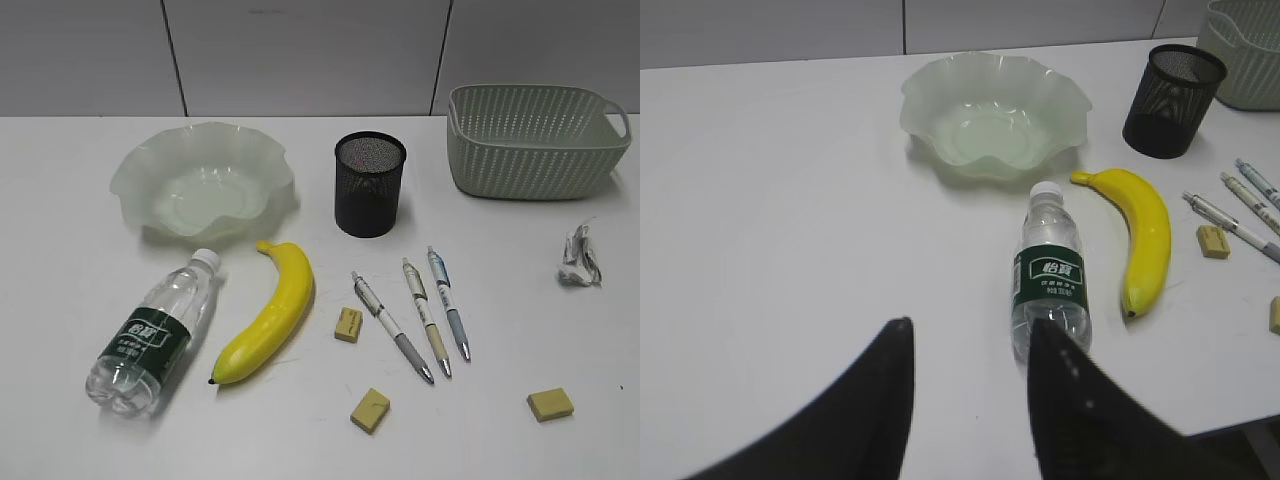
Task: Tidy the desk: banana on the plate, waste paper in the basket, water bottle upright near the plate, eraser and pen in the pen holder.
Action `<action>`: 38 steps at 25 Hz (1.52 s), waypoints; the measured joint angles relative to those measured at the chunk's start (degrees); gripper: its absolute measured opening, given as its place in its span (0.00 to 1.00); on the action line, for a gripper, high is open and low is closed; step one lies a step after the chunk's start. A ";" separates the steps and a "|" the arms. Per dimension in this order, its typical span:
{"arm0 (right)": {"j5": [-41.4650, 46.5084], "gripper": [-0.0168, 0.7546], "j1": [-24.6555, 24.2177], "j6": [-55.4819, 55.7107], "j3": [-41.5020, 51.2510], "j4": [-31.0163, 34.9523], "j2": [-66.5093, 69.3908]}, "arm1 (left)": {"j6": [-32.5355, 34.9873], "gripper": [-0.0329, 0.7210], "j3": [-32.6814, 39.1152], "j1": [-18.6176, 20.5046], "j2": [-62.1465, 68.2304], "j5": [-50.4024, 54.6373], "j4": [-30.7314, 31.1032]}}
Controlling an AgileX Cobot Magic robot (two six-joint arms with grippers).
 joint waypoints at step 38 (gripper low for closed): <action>-0.05 0.42 0.00 0.00 0.00 -0.05 0.00 | 52.14 0.43 -6.16 -1.93 51.18 -24.44 -47.52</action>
